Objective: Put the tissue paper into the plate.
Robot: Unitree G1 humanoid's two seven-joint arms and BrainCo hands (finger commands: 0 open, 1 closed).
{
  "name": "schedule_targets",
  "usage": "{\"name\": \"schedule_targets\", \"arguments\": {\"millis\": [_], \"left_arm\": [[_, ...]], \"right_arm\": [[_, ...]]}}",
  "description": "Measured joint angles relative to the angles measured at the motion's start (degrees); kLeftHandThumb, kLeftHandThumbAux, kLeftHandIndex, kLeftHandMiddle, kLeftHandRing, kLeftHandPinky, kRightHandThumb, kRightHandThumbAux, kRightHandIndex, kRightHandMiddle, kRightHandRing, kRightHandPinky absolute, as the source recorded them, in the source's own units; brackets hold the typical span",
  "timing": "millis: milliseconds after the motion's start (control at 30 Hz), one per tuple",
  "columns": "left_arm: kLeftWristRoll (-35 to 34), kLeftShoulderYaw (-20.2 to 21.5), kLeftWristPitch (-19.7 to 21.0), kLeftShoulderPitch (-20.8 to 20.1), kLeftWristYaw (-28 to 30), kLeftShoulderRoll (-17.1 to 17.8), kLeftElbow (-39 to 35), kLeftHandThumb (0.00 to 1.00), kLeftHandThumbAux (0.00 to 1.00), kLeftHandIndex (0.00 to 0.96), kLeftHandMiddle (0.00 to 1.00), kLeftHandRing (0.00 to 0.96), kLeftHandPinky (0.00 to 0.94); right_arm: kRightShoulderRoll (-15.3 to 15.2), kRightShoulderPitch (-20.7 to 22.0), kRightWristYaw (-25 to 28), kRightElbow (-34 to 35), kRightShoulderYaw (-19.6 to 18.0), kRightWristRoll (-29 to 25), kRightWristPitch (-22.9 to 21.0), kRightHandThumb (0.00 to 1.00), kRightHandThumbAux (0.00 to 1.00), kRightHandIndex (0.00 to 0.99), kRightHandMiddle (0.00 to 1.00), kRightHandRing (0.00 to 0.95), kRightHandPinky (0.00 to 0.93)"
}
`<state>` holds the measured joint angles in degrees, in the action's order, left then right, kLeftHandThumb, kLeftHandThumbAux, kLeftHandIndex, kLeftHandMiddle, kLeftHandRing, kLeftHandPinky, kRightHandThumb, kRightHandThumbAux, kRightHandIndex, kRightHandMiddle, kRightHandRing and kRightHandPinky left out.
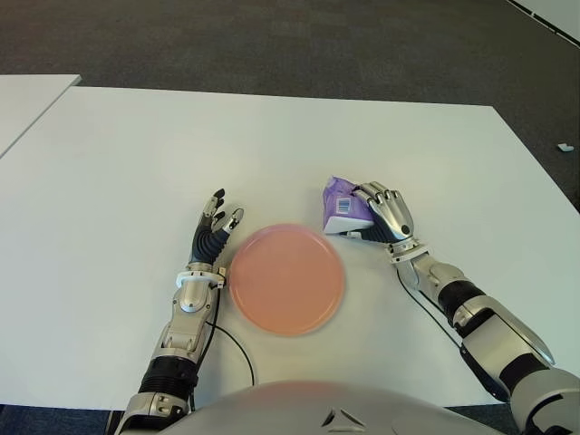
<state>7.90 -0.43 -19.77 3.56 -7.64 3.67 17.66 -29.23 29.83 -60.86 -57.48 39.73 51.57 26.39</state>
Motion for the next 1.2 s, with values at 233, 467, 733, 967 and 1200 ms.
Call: {"name": "schedule_targets", "arguments": {"millis": [233,467,733,967,1200], "left_arm": [[-0.01,0.02,0.01,0.00,0.00,-0.02,0.01,0.000,0.436,0.000,0.000,0.000,0.000],[-0.03,0.05,-0.04,-0.08,0.00,-0.01,0.06,0.000,0.429,0.000,0.000,0.000,0.000],[-0.04,0.15,-0.05,-0.11,-0.01,0.03,-0.01,0.000,0.430,0.000,0.000,0.000,0.000],[-0.14,0.28,0.00,-0.18,0.00,-0.01,-0.01,0.000,0.430,0.000,0.000,0.000,0.000],[-0.10,0.15,0.00,-0.21,0.01,-0.01,0.09,0.000,0.426,0.000,0.000,0.000,0.000]], "right_arm": [[0.03,-0.64,0.96,1.63,-2.08,-1.15,0.45,0.943,0.678,0.820,0.874,0.868,0.871],[-1.44,-0.60,6.04,5.66,-6.39,-3.89,2.66,0.933,0.684,0.821,0.873,0.867,0.861],[-3.84,-0.30,7.66,17.36,-15.23,-7.14,2.77,0.952,0.664,0.830,0.871,0.871,0.859],[-2.50,-3.14,11.18,34.79,-21.64,-11.06,2.80,0.959,0.668,0.843,0.884,0.875,0.872],[1.45,-10.64,15.64,50.06,-24.30,-11.12,2.52,0.942,0.690,0.850,0.890,0.879,0.876]]}}
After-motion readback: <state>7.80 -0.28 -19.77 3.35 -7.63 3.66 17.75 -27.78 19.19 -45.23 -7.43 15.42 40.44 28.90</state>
